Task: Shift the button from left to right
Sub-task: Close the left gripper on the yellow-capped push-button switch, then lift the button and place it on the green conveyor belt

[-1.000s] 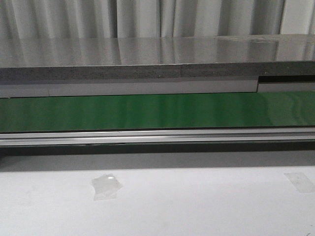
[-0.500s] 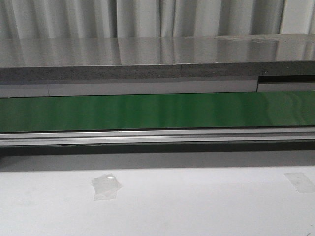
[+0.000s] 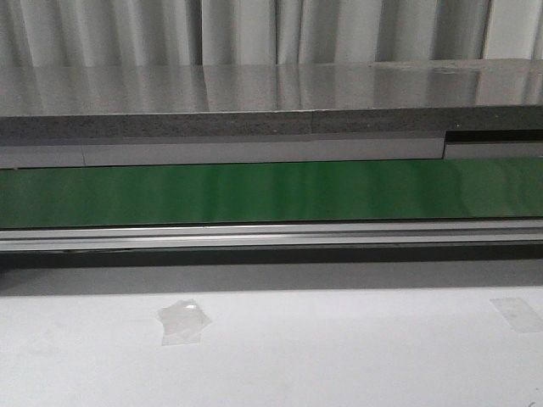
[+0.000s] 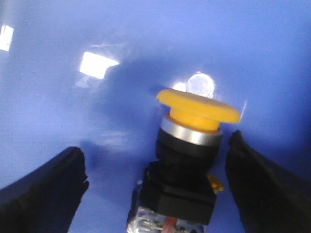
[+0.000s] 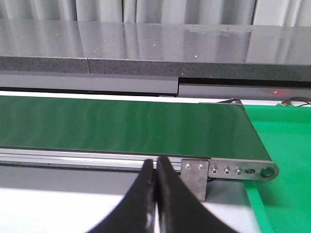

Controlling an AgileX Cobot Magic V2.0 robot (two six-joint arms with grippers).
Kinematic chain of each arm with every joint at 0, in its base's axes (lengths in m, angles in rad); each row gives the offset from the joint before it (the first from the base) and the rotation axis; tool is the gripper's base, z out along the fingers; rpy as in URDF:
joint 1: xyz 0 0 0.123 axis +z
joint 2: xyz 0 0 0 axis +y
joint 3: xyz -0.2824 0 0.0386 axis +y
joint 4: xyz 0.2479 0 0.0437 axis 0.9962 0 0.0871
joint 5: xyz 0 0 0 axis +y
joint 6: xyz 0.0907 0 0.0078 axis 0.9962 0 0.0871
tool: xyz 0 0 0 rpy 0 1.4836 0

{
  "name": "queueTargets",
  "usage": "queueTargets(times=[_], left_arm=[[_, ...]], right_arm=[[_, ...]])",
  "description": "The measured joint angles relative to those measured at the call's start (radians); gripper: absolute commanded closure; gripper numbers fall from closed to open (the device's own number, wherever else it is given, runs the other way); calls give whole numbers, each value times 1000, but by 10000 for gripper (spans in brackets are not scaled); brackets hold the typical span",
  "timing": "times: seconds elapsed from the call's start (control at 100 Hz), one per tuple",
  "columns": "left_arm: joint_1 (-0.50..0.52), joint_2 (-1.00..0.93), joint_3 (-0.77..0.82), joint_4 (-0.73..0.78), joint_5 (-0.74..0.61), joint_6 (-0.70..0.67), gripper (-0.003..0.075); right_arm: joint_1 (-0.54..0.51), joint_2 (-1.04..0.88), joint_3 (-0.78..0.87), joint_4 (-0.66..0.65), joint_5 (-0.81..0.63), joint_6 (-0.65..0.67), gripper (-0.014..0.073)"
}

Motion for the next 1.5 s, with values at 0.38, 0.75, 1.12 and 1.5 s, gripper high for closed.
queueTargets(times=[0.38, 0.75, 1.12, 1.5], left_arm=[[0, 0, -1, -7, -2, 1, 626], [0, -45, -4, -7, 14, 3, 657], [0, -251, -4, -28, 76, 30, 657], [-110, -289, -4, -59, 123, 70, 657]], right_arm=[[0, 0, 0, 0, 0, 0, 662], [0, 0, 0, 0, 0, 0, 662], [0, 0, 0, 0, 0, 0, 662], [0, 0, 0, 0, 0, 0, 662]])
